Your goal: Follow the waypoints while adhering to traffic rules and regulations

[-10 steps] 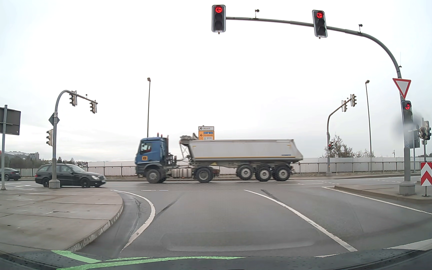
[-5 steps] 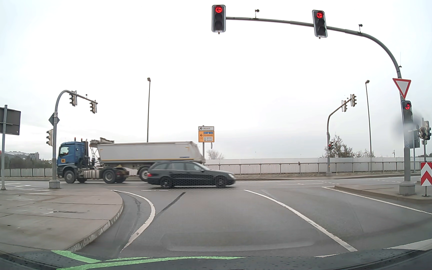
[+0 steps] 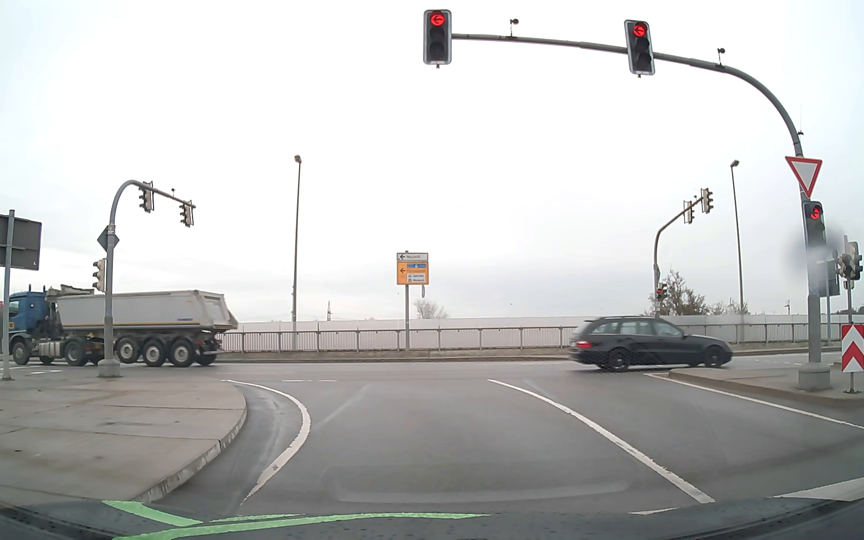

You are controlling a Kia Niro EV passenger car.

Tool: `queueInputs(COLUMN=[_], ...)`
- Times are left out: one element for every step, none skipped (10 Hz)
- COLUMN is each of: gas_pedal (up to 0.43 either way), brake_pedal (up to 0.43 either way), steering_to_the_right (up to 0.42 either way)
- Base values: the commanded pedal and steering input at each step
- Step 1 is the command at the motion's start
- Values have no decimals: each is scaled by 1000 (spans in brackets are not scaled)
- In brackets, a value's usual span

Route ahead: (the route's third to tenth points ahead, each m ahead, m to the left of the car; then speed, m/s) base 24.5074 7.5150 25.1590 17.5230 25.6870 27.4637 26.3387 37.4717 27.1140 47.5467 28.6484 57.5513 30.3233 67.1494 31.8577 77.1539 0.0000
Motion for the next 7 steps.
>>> queueInputs(gas_pedal=[0, 0, 0, 0, 0, 0, 0], brake_pedal=[390, 390, 390, 390, 390, 390, 384], steering_to_the_right=[-14, -14, -14, -14, -14, -14, -14])
